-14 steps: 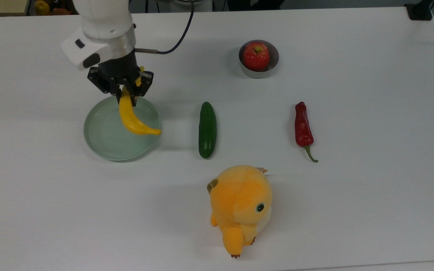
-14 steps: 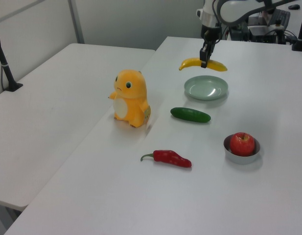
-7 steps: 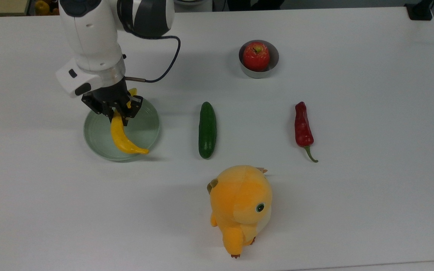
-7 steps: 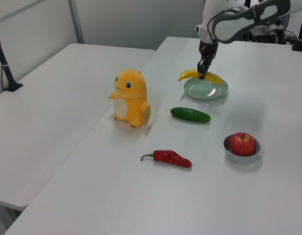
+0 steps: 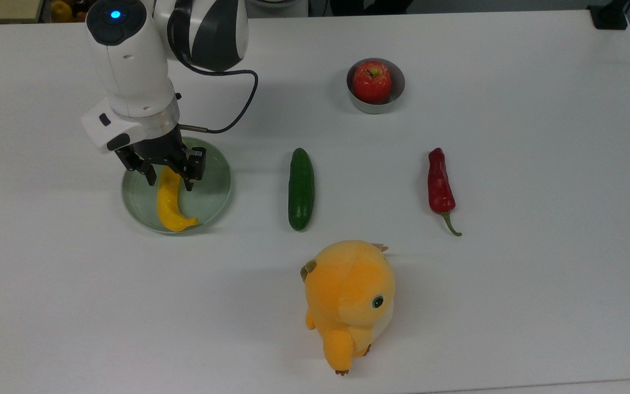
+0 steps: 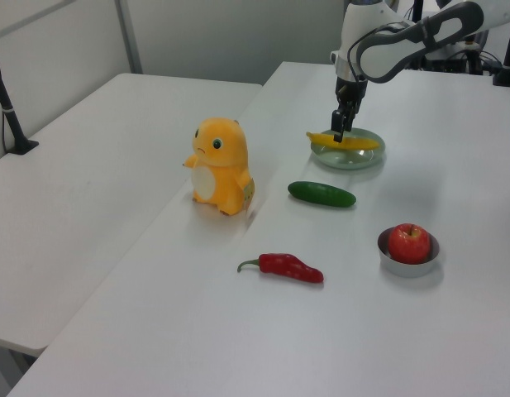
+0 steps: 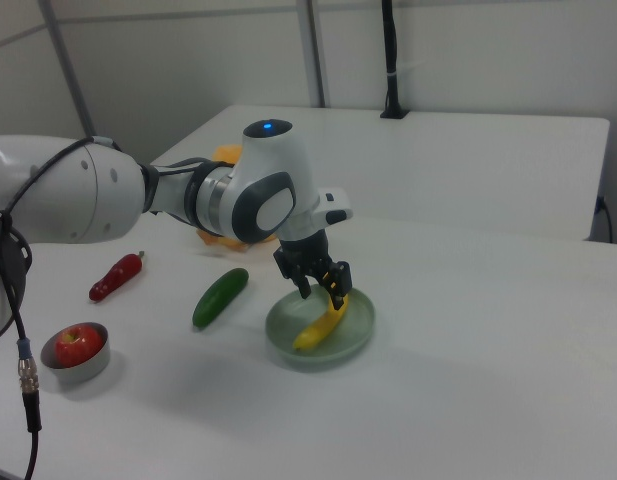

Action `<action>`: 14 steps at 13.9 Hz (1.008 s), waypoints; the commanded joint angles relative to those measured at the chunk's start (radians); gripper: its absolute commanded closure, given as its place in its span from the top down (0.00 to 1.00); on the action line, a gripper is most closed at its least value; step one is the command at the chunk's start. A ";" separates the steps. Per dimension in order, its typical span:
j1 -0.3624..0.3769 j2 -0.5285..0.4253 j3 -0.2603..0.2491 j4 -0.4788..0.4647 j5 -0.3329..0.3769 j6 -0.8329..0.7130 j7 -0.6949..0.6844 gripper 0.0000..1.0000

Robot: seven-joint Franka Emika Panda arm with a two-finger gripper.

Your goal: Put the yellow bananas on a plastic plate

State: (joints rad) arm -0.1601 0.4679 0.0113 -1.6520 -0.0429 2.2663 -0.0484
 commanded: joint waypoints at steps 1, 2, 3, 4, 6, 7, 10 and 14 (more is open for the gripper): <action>0.001 -0.020 -0.002 -0.003 -0.014 0.004 0.042 1.00; 0.004 -0.049 -0.002 -0.002 -0.009 -0.004 0.042 1.00; 0.005 -0.083 -0.002 -0.003 -0.006 -0.016 0.042 1.00; 0.007 -0.110 -0.002 -0.002 -0.002 -0.062 0.044 1.00; 0.013 -0.175 0.001 0.050 0.005 -0.227 0.048 1.00; 0.013 -0.201 0.005 0.069 0.006 -0.294 0.068 1.00; 0.025 -0.325 0.010 0.101 0.026 -0.451 0.148 1.00; 0.098 -0.472 0.004 0.087 0.084 -0.654 0.165 1.00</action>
State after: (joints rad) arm -0.1157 0.0771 0.0285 -1.5281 0.0200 1.7007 0.0923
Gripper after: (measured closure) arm 0.000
